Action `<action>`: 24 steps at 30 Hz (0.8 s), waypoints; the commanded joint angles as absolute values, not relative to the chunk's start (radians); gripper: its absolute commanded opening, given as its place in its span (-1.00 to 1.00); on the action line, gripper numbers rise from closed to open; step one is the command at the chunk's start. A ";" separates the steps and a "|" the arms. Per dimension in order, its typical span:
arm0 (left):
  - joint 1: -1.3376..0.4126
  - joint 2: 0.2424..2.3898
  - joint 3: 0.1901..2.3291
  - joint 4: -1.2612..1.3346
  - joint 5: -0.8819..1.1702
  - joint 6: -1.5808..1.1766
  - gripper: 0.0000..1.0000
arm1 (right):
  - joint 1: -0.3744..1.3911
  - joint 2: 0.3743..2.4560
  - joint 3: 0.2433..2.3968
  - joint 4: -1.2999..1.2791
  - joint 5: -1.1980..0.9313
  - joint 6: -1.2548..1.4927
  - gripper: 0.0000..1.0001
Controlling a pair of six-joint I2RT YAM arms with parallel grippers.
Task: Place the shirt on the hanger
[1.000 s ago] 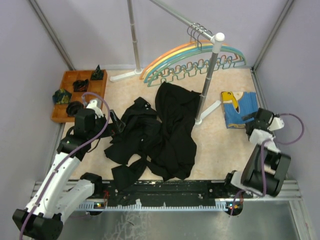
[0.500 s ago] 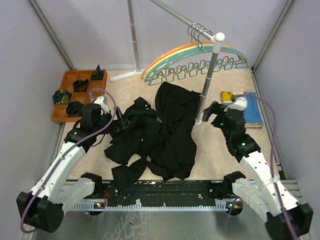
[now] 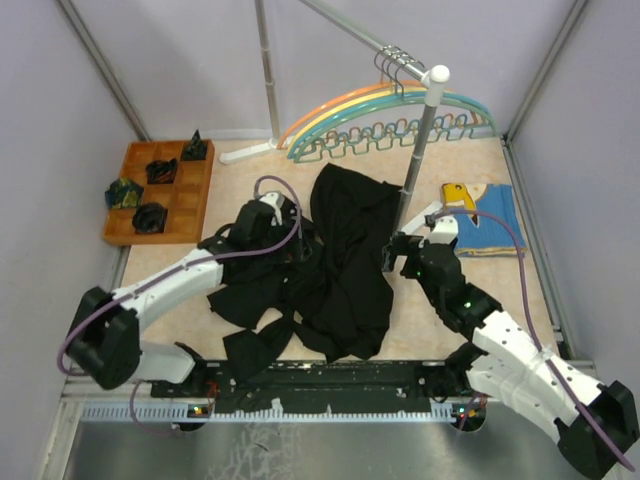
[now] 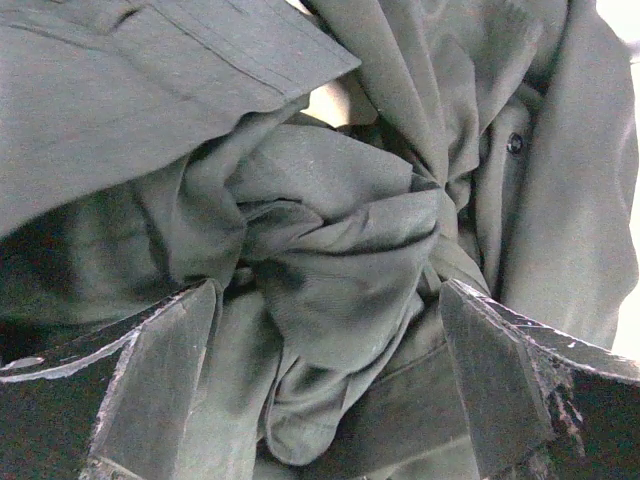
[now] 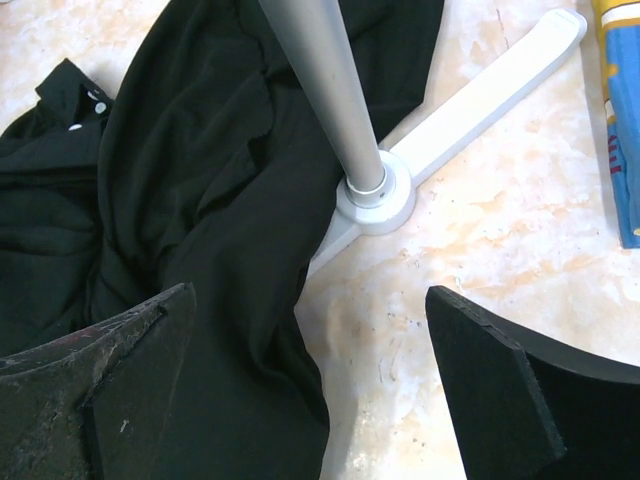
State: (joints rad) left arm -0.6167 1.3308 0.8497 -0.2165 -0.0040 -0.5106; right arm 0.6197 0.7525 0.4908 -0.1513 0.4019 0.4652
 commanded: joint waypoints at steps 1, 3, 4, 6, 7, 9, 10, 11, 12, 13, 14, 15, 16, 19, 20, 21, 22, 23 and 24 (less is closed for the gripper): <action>-0.704 1.433 0.923 -0.118 -0.066 -0.539 0.98 | 0.624 0.707 0.475 -0.107 0.440 0.475 0.98; -0.737 1.488 0.949 -0.106 -0.088 -0.542 0.98 | 0.624 0.697 0.466 -0.108 0.435 0.478 0.98; -0.753 1.511 0.960 -0.093 -0.096 -0.544 0.98 | 0.625 0.694 0.460 -0.108 0.431 0.480 0.98; -0.778 1.555 0.979 -0.075 -0.112 -0.543 0.98 | 0.624 0.694 0.452 -0.102 0.421 0.480 0.98; -0.788 1.578 0.996 -0.072 -0.114 -0.543 0.98 | 0.624 0.696 0.450 -0.101 0.418 0.483 0.98; -0.813 1.624 1.022 -0.075 -0.125 -0.544 0.98 | 0.624 0.702 0.445 -0.096 0.411 0.487 0.98; -0.824 1.654 1.034 -0.077 -0.134 -0.541 0.98 | 0.625 0.705 0.442 -0.092 0.407 0.488 0.98; -0.835 1.677 1.044 -0.081 -0.143 -0.542 0.98 | 0.624 0.707 0.439 -0.090 0.403 0.490 0.98; -0.843 1.696 1.052 -0.087 -0.152 -0.544 0.98 | 0.625 0.710 0.438 -0.088 0.402 0.492 0.98; -0.850 1.716 1.058 -0.094 -0.156 -0.550 0.98 | 0.624 0.712 0.438 -0.087 0.401 0.493 0.98; -0.855 1.730 1.061 -0.099 -0.158 -0.558 0.98 | 0.625 0.715 0.437 -0.087 0.400 0.495 0.98; -0.862 1.740 1.060 -0.104 -0.164 -0.569 0.97 | 0.624 0.716 0.436 -0.090 0.401 0.495 0.98; -0.866 1.747 1.053 -0.106 -0.165 -0.576 0.91 | 0.625 0.716 0.436 -0.093 0.403 0.496 0.98; -0.870 1.752 1.024 -0.105 -0.176 -0.591 0.52 | 0.625 0.712 0.435 -0.100 0.410 0.499 0.98; -0.870 1.752 1.012 -0.107 -0.182 -0.592 0.33 | 0.624 0.707 0.436 -0.102 0.413 0.499 0.98; -0.871 1.752 1.005 -0.110 -0.188 -0.592 0.17 | 0.624 0.704 0.436 -0.107 0.417 0.501 0.98; -0.870 1.753 0.997 -0.119 -0.197 -0.592 0.05 | 0.624 0.701 0.437 -0.110 0.420 0.503 0.98; -0.871 1.755 0.991 -0.135 -0.210 -0.592 -0.09 | 0.624 0.697 0.438 -0.113 0.424 0.503 0.98; -0.870 1.759 0.986 -0.158 -0.234 -0.599 -0.23 | 0.624 0.694 0.438 -0.117 0.428 0.504 0.98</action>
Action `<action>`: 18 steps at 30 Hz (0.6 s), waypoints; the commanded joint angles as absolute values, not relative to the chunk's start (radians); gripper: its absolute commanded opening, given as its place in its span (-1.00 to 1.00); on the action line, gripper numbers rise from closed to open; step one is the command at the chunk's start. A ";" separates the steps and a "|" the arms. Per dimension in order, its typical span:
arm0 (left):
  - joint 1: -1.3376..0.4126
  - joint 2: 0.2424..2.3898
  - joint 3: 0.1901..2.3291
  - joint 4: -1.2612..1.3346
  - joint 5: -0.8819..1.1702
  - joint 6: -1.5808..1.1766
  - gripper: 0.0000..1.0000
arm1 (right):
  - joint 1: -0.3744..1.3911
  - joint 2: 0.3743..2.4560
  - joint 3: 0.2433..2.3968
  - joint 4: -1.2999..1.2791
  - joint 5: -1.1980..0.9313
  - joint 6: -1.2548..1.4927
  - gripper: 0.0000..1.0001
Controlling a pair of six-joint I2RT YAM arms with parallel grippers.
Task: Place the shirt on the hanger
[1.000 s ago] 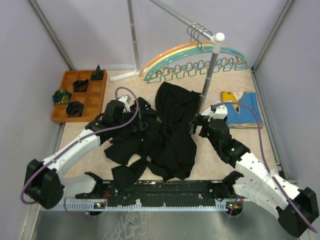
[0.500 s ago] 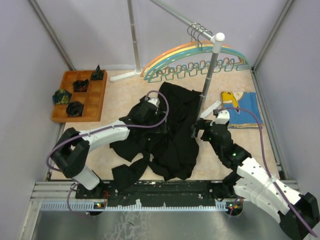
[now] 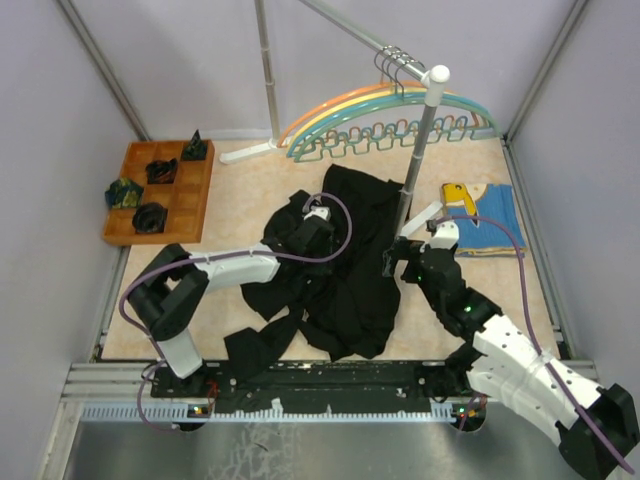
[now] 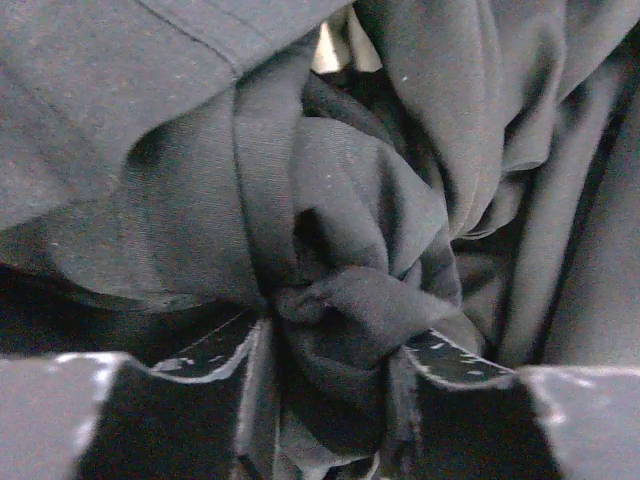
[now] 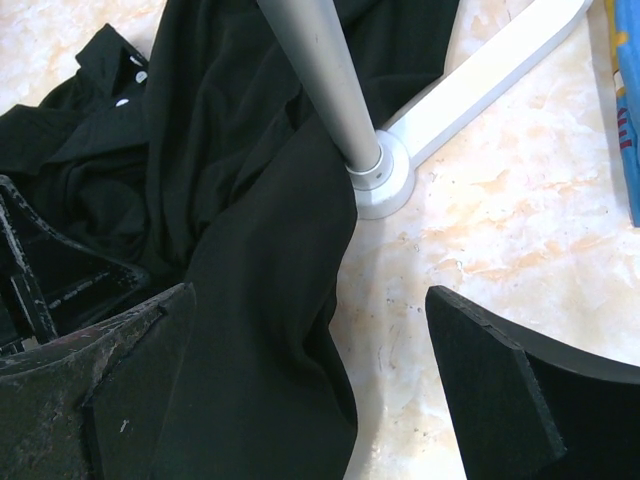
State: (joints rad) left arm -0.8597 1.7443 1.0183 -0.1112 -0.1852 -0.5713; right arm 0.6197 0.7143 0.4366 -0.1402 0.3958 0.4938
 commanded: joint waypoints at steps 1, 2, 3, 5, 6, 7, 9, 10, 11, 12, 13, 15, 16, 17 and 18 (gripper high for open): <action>-0.869 1.765 0.984 -0.201 -0.268 -0.621 -0.48 | 0.624 0.691 0.443 -0.122 0.435 0.504 0.98; -0.868 1.771 0.984 -0.255 -0.316 -0.659 -0.90 | 0.624 0.690 0.447 -0.133 0.440 0.506 0.98; -0.866 1.776 0.979 -0.304 -0.363 -0.697 -1.00 | 0.624 0.688 0.449 -0.136 0.443 0.508 0.98; -0.855 1.758 0.949 -0.365 -0.409 -0.754 -1.00 | 0.625 0.688 0.448 -0.136 0.445 0.507 0.98; -0.843 1.740 0.924 -0.384 -0.420 -0.781 -1.00 | 0.625 0.689 0.448 -0.135 0.448 0.510 0.98; -0.826 1.713 0.896 -0.398 -0.425 -0.808 -1.00 | 0.624 0.692 0.448 -0.138 0.450 0.513 0.98; -0.775 1.643 0.823 -0.417 -0.411 -0.859 -1.00 | 0.624 0.697 0.450 -0.136 0.451 0.519 0.98; -0.737 1.596 0.784 -0.422 -0.395 -0.878 -1.00 | 0.624 0.699 0.451 -0.137 0.453 0.522 0.98; -0.699 1.548 0.743 -0.426 -0.381 -0.891 -1.00 | 0.625 0.702 0.452 -0.139 0.457 0.524 0.98; -0.654 1.490 0.706 -0.437 -0.374 -0.903 -1.00 | 0.624 0.702 0.454 -0.141 0.460 0.525 0.98; -0.610 1.426 0.671 -0.453 -0.377 -0.913 -1.00 | 0.624 0.704 0.453 -0.144 0.464 0.526 0.98; -0.539 1.298 0.629 -0.515 -0.411 -0.928 -1.00 | 0.624 0.709 0.456 -0.154 0.483 0.535 0.98; -0.519 1.234 0.621 -0.542 -0.438 -0.931 -1.00 | 0.624 0.713 0.460 -0.163 0.494 0.543 0.98; -0.504 1.166 0.618 -0.578 -0.463 -0.936 -1.00 | 0.624 0.721 0.463 -0.172 0.501 0.548 0.98; -0.490 1.111 0.623 -0.612 -0.483 -0.939 -1.00 | 0.624 0.727 0.465 -0.174 0.500 0.548 0.98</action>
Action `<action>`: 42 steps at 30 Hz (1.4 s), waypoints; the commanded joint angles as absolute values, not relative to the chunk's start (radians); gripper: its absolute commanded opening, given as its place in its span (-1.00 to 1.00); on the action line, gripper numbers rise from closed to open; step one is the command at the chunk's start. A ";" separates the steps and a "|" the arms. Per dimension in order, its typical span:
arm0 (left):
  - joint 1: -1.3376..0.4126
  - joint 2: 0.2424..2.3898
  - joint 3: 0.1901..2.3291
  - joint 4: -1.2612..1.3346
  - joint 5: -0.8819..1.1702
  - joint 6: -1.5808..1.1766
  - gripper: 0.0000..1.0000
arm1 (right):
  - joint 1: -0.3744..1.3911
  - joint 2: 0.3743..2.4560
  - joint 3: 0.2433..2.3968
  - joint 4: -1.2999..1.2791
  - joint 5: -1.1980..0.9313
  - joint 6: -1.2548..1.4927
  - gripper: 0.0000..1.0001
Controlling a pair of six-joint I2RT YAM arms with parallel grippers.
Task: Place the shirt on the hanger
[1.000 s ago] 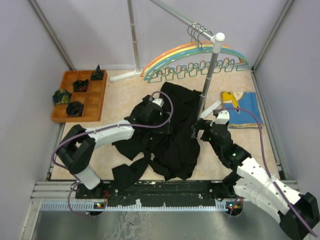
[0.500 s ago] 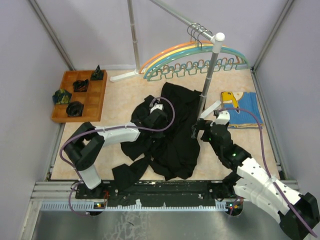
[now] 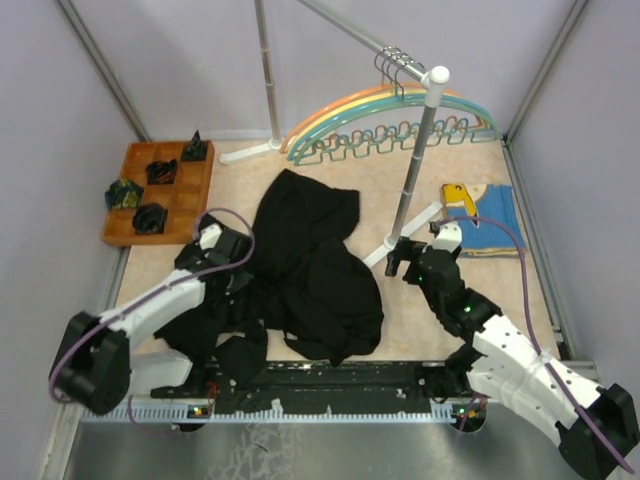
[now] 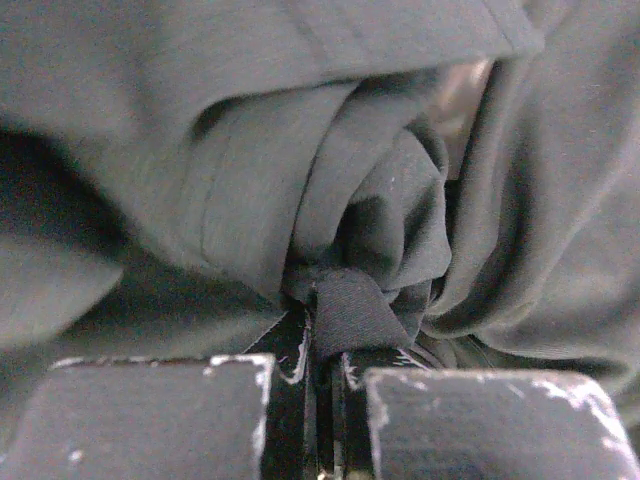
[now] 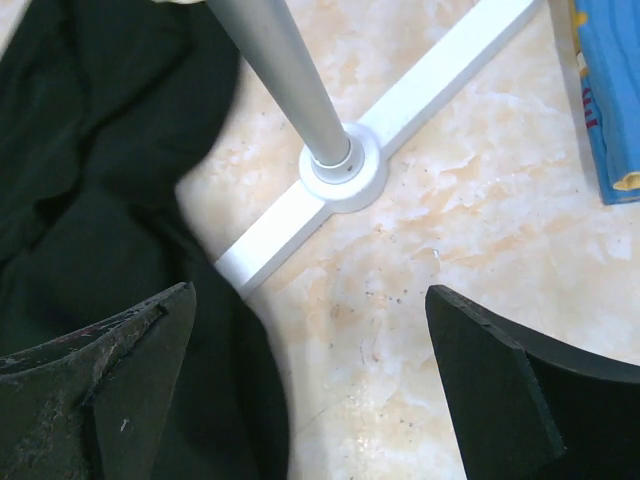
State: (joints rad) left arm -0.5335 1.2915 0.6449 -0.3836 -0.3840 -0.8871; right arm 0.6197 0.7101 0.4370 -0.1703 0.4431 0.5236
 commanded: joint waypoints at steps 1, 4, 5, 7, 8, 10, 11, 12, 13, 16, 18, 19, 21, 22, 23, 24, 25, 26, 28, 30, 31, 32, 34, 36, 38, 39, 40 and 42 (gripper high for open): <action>-0.478 1.056 0.636 -0.640 -0.498 -0.942 -1.00 | 0.624 0.738 0.466 -0.164 0.493 0.543 0.98; -0.456 0.943 0.678 -0.725 -0.539 -0.955 -1.00 | 0.623 0.786 0.472 -0.126 0.468 0.525 0.98; -0.454 0.922 0.693 -0.747 -0.549 -0.955 -1.00 | 0.623 0.808 0.483 -0.117 0.467 0.522 0.98; -0.453 0.887 0.712 -0.760 -0.551 -0.935 -1.00 | 0.622 0.859 0.503 -0.086 0.464 0.518 0.98; -0.452 0.877 0.717 -0.760 -0.544 -0.922 -0.93 | 0.620 0.882 0.510 -0.059 0.462 0.519 0.98; -0.453 0.866 0.717 -0.756 -0.530 -0.896 -0.75 | 0.609 0.946 0.523 -0.012 0.463 0.536 0.98; -0.453 0.861 0.715 -0.755 -0.522 -0.890 -0.64 | 0.594 0.966 0.531 0.002 0.471 0.550 0.98; -0.453 0.855 0.713 -0.754 -0.516 -0.884 -0.50 | 0.571 0.998 0.538 0.013 0.466 0.571 0.98; -0.453 0.850 0.710 -0.751 -0.506 -0.878 -0.38 | 0.533 1.026 0.541 0.033 0.441 0.593 0.98; -0.454 0.825 0.699 -0.734 -0.471 -0.847 -0.02 | 0.425 1.101 0.522 0.149 0.335 0.629 0.98; -0.453 0.806 0.690 -0.718 -0.448 -0.825 0.13 | 0.384 1.137 0.512 0.255 0.277 0.611 0.98; -0.454 0.798 0.688 -0.713 -0.439 -0.817 0.19 | 0.374 1.160 0.513 0.295 0.246 0.597 0.98; -0.453 0.787 0.682 -0.708 -0.423 -0.806 0.29 | 0.361 1.207 0.526 0.362 0.177 0.569 0.98; -0.453 0.786 0.682 -0.708 -0.420 -0.800 0.33 | 0.361 1.234 0.538 0.383 0.150 0.553 0.98; -0.453 0.782 0.682 -0.709 -0.418 -0.797 0.36 | 0.360 1.258 0.554 0.394 0.133 0.539 0.98; -0.453 0.781 0.681 -0.710 -0.418 -0.795 0.40 | 0.360 1.282 0.568 0.393 0.135 0.530 0.98; -0.453 0.781 0.681 -0.711 -0.419 -0.792 0.43 | 0.358 1.302 0.583 0.385 0.147 0.526 0.98; -0.454 0.780 0.682 -0.712 -0.418 -0.793 0.47 | 0.352 1.323 0.595 0.370 0.164 0.522 0.98; -0.453 0.781 0.685 -0.712 -0.415 -0.790 0.52 | 0.327 1.353 0.619 0.344 0.193 0.529 0.98; -0.453 0.782 0.693 -0.710 -0.410 -0.779 0.57 | 0.284 1.376 0.630 0.333 0.200 0.538 0.98; -0.453 0.784 0.696 -0.708 -0.411 -0.771 0.59 | 0.258 1.386 0.636 0.323 0.206 0.545 0.98; -0.453 0.784 0.701 -0.706 -0.411 -0.764 0.60 | 0.233 1.392 0.640 0.319 0.202 0.547 0.98; -0.453 0.788 0.712 -0.702 -0.413 -0.745 0.62 | 0.175 1.405 0.649 0.314 0.182 0.547 0.98; -0.453 0.790 0.723 -0.698 -0.413 -0.730 0.63 | 0.124 1.414 0.658 0.314 0.162 0.534 0.98; -0.453 0.793 0.733 -0.688 -0.411 -0.713 0.63 | 0.089 1.417 0.664 0.310 0.151 0.513 0.98; -0.453 0.796 0.738 -0.681 -0.408 -0.704 0.64 | 0.081 1.415 0.666 0.308 0.152 0.501 0.98; -0.453 0.797 0.742 -0.665 -0.405 -0.692 0.65 | 0.073 1.412 0.667 0.302 0.159 0.490 0.98; -0.453 0.809 0.761 -0.626 -0.399 -0.658 0.68 | 0.064 1.399 0.664 0.298 0.163 0.476 0.98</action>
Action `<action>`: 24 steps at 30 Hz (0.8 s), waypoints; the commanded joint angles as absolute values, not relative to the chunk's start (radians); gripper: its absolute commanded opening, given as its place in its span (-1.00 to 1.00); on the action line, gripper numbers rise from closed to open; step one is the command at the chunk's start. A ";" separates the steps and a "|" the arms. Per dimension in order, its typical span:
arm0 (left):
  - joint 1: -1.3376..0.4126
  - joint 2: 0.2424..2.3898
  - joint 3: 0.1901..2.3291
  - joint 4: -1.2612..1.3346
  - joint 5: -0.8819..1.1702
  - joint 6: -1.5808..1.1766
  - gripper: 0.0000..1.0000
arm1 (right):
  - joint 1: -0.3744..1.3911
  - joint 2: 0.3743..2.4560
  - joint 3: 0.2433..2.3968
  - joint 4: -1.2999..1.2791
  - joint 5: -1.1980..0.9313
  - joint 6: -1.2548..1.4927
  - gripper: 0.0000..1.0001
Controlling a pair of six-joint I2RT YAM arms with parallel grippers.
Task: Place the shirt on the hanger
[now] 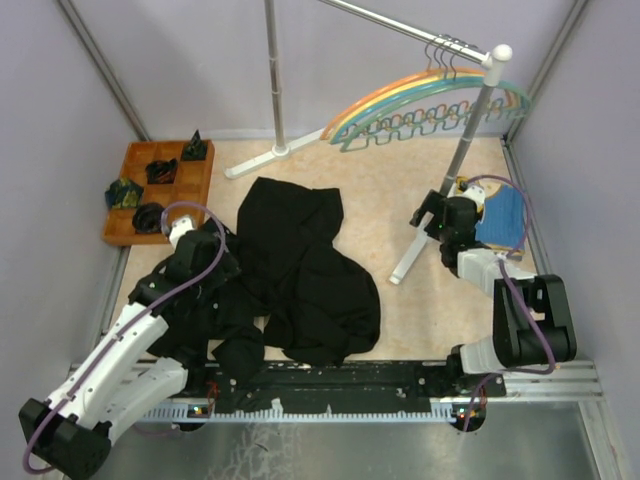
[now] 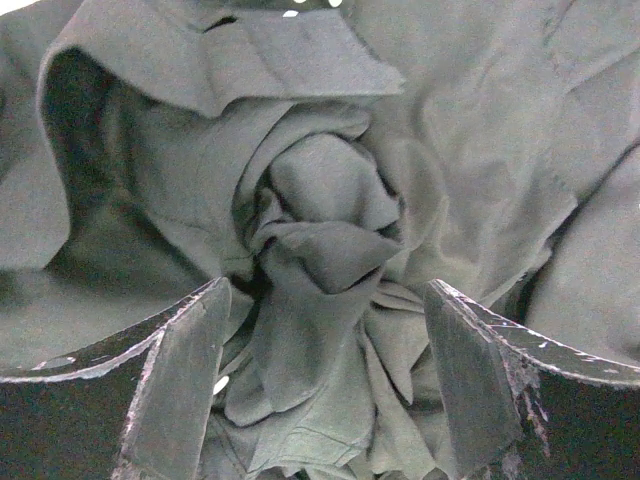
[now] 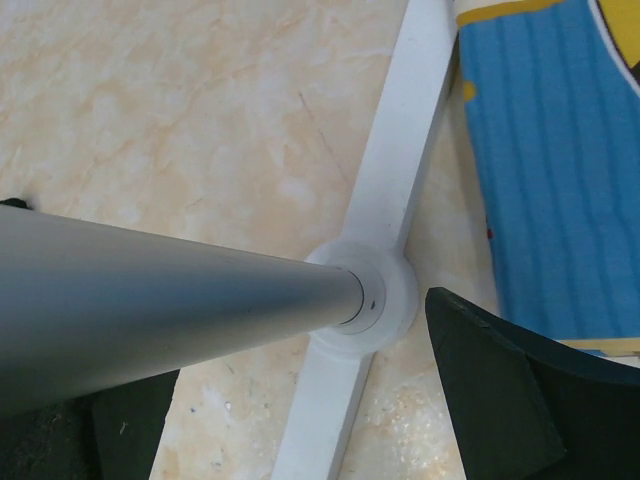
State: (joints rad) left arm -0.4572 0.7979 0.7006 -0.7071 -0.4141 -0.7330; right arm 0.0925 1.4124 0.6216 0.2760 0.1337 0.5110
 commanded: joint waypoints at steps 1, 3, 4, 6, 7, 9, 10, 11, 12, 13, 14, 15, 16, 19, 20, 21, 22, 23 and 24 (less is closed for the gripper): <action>-0.453 0.820 0.774 -0.604 -0.397 -0.633 0.70 | 0.062 1.388 0.660 0.296 0.165 0.471 0.98; -0.453 0.851 0.814 -0.552 -0.393 -0.568 0.74 | 0.061 1.354 0.643 0.309 0.144 0.450 0.98; -0.453 0.869 0.838 -0.522 -0.395 -0.529 0.79 | 0.061 1.337 0.632 0.319 0.127 0.438 0.98; -0.452 0.924 0.886 -0.441 -0.401 -0.436 0.85 | 0.061 1.295 0.607 0.337 0.094 0.423 0.98; -0.451 0.955 0.913 -0.394 -0.406 -0.388 0.87 | 0.061 1.274 0.592 0.350 0.078 0.418 0.98; -0.446 1.025 0.968 -0.284 -0.403 -0.298 0.92 | 0.062 1.228 0.563 0.366 0.052 0.416 0.98; -0.439 1.067 0.999 -0.227 -0.394 -0.255 0.92 | 0.061 1.212 0.552 0.375 0.039 0.414 0.98; -0.429 1.118 1.029 -0.169 -0.378 -0.217 0.92 | 0.061 1.198 0.543 0.380 0.028 0.412 0.98; -0.415 1.170 1.063 -0.098 -0.350 -0.183 0.91 | 0.061 1.185 0.535 0.382 0.018 0.417 0.98; -0.401 1.222 1.093 -0.048 -0.316 -0.145 0.89 | 0.061 1.174 0.529 0.386 0.010 0.418 0.98; -0.387 1.273 1.118 0.024 -0.280 -0.083 0.88 | 0.061 1.165 0.520 0.390 0.006 0.421 0.98; -0.380 1.316 1.131 0.099 -0.245 -0.033 0.87 | 0.061 1.158 0.515 0.395 0.005 0.425 0.98; -0.374 1.360 1.142 0.178 -0.225 0.003 0.88 | 0.061 1.152 0.510 0.404 0.003 0.426 0.98; -0.332 1.491 1.189 0.374 -0.152 0.058 0.89 | 0.061 1.149 0.506 0.416 0.001 0.430 0.98; -0.312 1.534 1.211 0.427 -0.121 0.065 0.89 | 0.061 1.152 0.508 0.420 -0.001 0.433 0.98; -0.294 1.582 1.239 0.473 -0.099 0.067 0.88 | 0.061 1.156 0.511 0.419 -0.002 0.438 0.98; -0.274 1.648 1.269 0.507 -0.070 0.065 0.88 | 0.061 1.160 0.516 0.415 -0.004 0.443 0.98; -0.258 1.694 1.304 0.534 -0.037 0.065 0.88 | 0.061 1.165 0.519 0.415 -0.010 0.449 0.98; -0.245 1.747 1.341 0.560 -0.011 0.069 0.87 | 0.061 1.169 0.519 0.419 -0.021 0.453 0.98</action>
